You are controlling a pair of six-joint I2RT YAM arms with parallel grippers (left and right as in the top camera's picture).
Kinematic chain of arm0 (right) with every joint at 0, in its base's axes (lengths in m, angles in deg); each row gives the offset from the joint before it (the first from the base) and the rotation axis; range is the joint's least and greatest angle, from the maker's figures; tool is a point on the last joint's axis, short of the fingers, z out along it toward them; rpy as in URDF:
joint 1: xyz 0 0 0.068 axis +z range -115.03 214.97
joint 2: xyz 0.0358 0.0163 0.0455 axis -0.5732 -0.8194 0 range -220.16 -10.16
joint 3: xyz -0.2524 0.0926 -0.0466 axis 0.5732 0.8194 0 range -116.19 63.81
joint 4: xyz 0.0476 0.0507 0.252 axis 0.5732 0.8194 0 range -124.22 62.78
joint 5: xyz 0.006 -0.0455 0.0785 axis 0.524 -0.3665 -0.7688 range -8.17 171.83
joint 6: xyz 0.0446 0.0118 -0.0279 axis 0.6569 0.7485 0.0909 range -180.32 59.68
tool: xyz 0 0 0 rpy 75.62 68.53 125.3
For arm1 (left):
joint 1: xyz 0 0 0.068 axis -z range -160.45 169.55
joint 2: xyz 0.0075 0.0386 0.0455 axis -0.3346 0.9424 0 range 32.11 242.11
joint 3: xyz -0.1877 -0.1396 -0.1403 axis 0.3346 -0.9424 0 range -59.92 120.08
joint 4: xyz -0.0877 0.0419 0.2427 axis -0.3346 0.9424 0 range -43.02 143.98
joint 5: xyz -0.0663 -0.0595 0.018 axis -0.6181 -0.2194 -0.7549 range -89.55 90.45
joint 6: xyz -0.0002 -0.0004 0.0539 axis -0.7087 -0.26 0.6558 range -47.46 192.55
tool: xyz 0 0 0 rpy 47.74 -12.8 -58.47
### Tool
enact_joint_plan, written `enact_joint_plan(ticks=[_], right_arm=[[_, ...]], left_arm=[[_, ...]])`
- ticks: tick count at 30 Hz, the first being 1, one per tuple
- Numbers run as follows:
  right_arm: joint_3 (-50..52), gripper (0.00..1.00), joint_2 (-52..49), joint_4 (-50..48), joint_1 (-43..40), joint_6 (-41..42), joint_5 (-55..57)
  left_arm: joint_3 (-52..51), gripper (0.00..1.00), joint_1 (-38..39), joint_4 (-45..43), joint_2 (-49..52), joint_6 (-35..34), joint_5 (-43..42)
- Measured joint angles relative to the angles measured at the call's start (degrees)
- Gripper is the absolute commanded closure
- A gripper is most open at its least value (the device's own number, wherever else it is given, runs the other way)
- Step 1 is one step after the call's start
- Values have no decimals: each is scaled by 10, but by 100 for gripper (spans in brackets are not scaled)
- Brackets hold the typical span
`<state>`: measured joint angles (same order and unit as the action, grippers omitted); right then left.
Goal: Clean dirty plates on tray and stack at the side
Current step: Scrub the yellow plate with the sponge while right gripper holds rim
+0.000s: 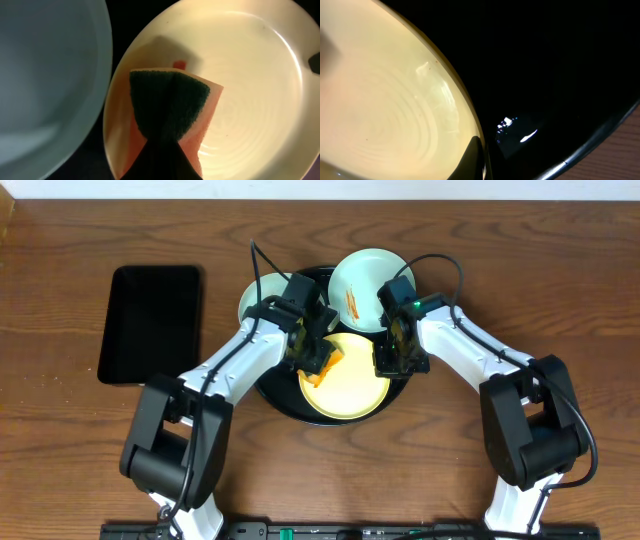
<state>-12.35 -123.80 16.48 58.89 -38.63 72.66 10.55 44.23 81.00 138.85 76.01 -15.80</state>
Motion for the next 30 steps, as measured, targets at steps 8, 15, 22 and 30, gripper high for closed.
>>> enact_joint_plan(ticks=[8, 15, 22, 30], right_arm=[[0, 99, 0, -1, 0, 0, 0], [0, 99, 0, -2, 0, 0, 0], [0, 99, 0, -2, -1, 0, 2], [0, 99, 0, -3, -1, 0, 2]], left_arm=[[0, 93, 13, -2, 0, -126, 21], [-24, 93, 19, -53, 0, -162, 27], [-51, 93, 44, -85, 0, -170, 35], [-55, 93, 76, -105, 0, -140, 41]])
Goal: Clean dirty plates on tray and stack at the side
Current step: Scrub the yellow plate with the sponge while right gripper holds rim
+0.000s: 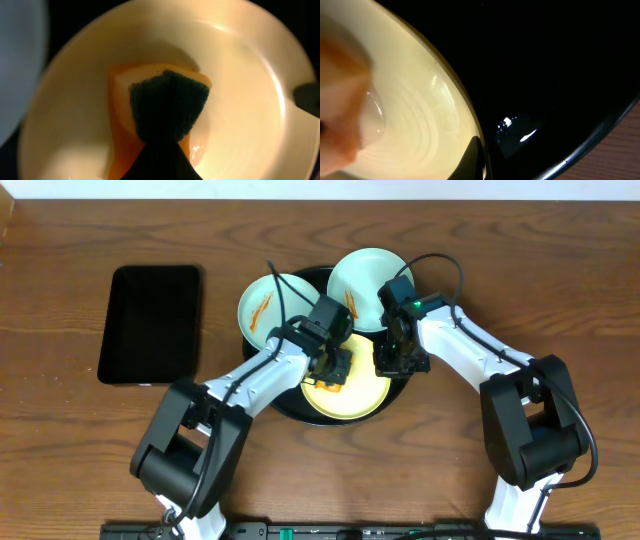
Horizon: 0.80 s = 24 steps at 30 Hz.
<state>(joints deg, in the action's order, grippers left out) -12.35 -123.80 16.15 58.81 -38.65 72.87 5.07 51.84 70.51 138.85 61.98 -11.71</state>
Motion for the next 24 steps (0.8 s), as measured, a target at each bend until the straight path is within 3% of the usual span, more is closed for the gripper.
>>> enact_joint_plan(ticks=[6, 13, 20, 24], right_arm=[[0, 99, 0, 0, 0, 0, 0], [0, 99, 0, 0, 0, 0, 0], [0, 99, 0, -4, 0, -3, 0], [0, 99, 0, -3, -1, -4, 9]], left_arm=[[0, 93, 1, 16, 0, 11, 37], [0, 93, -22, 59, -3, -32, 116], [0, 93, -10, 71, -5, -57, 102], [-1, 93, 7, 44, -5, -61, 49]])
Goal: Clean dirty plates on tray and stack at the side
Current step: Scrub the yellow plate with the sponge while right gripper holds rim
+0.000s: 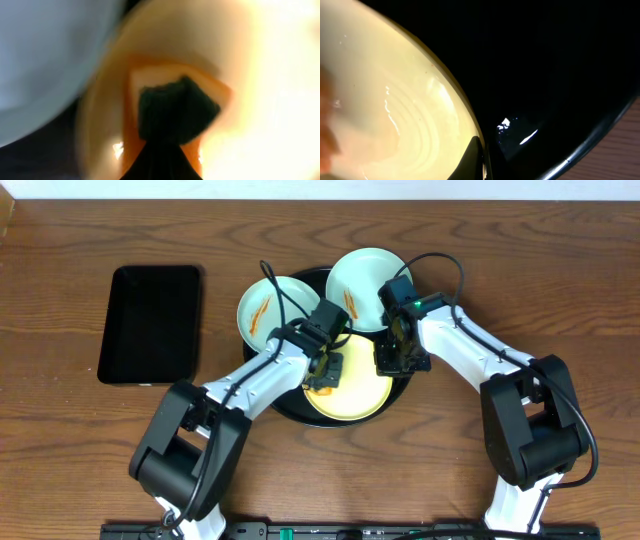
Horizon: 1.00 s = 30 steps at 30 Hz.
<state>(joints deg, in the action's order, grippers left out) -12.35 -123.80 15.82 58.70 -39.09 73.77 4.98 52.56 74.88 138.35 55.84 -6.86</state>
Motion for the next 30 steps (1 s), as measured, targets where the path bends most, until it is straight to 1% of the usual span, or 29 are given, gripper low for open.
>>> enact_joint_plan(ticks=[4, 8, 11, 16, 19, 22, 25, 30], right_arm=[[0, 99, 0, 0, 0, 0, 0], [0, 99, 0, 0, 0, 0, 0], [0, 99, 0, 0, 0, 0, 0], [0, 99, 0, -1, 0, 0, 0], [0, 99, 0, -1, 0, 0, 0], [0, 99, 0, 0, 0, 0, 0], [0, 99, 0, 0, 0, 0, 0], [0, 99, 0, 0, 0, 0, -2]], left_arm=[[-2, 93, 28, -35, 0, -8, -38], [-4, 93, 39, -42, 0, -27, -26], [-6, 93, 37, -56, 0, -33, 10], [-8, 93, 34, -107, 2, -38, 99], [-9, 93, 31, -126, 3, -33, 128], [-9, 93, 31, -115, 3, -28, 140], [-8, 93, 31, -71, 3, -28, 132], [-4, 93, 29, -2, 0, -27, 75]])
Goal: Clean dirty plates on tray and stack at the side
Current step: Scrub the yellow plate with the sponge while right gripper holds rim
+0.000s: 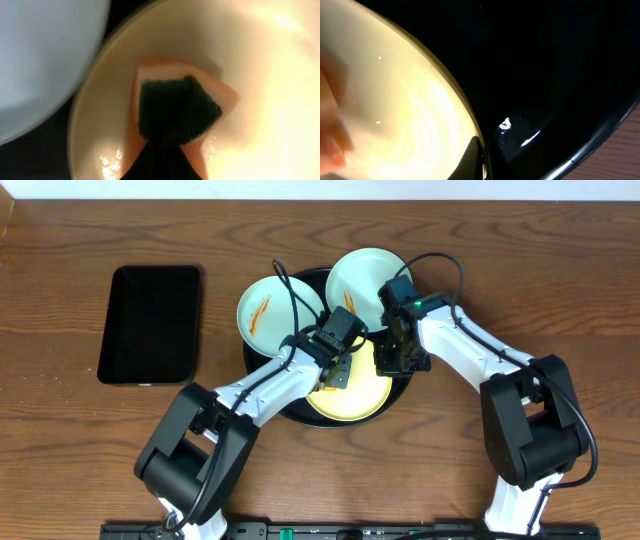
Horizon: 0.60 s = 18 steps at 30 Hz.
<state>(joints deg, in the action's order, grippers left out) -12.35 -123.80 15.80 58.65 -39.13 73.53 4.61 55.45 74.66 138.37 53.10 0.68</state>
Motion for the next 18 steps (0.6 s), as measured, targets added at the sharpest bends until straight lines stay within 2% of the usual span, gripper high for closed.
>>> enact_joint_plan(ticks=[5, 10, 14, 18], right_arm=[[0, 99, 0, 0, 0, 0, 3], [0, 98, 0, 1, -1, -4, 3], [0, 98, 0, 0, -1, -4, 3], [0, 97, 0, 0, -1, -4, 3]], left_arm=[[0, 93, -6, -6, -1, 0, -90], [-5, 93, -3, -71, 1, 0, -165], [-5, 93, -1, -110, 3, 0, -164], [-5, 92, 0, -111, 3, 0, -104]])
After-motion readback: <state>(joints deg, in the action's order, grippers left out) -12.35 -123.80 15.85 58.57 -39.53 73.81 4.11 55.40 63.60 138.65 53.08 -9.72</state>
